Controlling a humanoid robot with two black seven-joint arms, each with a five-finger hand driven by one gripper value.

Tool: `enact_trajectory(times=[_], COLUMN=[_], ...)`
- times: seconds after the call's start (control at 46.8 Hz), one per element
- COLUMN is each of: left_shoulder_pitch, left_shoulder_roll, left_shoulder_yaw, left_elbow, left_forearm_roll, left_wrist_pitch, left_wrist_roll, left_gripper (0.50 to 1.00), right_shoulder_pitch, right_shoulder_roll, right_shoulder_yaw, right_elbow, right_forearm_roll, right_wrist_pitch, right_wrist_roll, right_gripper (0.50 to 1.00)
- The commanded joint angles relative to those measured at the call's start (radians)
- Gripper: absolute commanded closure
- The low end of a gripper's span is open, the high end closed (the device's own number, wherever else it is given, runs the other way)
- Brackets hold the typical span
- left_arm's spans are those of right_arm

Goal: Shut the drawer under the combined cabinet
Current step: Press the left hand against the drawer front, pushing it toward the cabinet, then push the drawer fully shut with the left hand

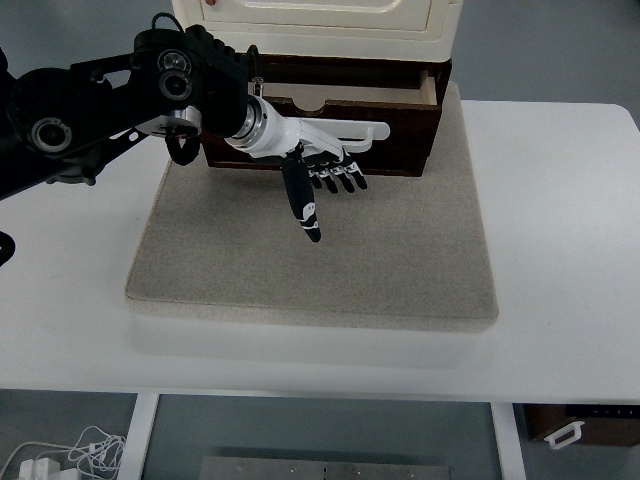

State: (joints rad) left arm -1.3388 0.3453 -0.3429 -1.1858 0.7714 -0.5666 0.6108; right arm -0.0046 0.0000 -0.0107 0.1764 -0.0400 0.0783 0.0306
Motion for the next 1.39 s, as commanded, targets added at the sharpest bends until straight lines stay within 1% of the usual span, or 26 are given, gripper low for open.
enact_trajectory(times=[0.0, 0.193, 0.321, 0.599, 0.877, 1.369], left_shoulder_pitch=[0.0, 0.003, 0.006, 0.009, 0.012, 0.013], left_shoulder_roll=[0.0, -0.002, -0.009, -0.012, -0.012, -0.028], left_shoulder_yaw=[-0.002, -0.004, -0.022, -0.051, -0.062, -0.099], left_elbow=[0.015, 0.028, 0.06, 0.092, 0.12, 0.189], left_forearm_roll=[0.009, 0.006, 0.005, 0.006, 0.006, 0.025], left_wrist_pitch=[0.001, 0.01, 0.008, 0.008, 0.037, 0.04], left_wrist_roll=[0.0, 0.0, 0.0, 0.0, 0.0, 0.0], left_gripper=[0.504, 0.504, 0.504, 0.504, 0.504, 0.504], right_shoulder_pitch=[0.0, 0.0, 0.0, 0.0, 0.0, 0.0], right_shoulder_roll=[0.0, 0.0, 0.0, 0.0, 0.0, 0.0], right_shoulder_yaw=[0.0, 0.0, 0.0, 0.0, 0.0, 0.0], right_elbow=[0.0, 0.0, 0.0, 0.0, 0.0, 0.0], right_forearm_roll=[0.0, 0.0, 0.0, 0.0, 0.0, 0.0], right_wrist_pitch=[0.0, 0.0, 0.0, 0.0, 0.0, 0.0], right_wrist_roll=[0.0, 0.0, 0.0, 0.0, 0.0, 0.0], right_gripper=[0.548, 0.548, 0.548, 0.548, 0.548, 0.548])
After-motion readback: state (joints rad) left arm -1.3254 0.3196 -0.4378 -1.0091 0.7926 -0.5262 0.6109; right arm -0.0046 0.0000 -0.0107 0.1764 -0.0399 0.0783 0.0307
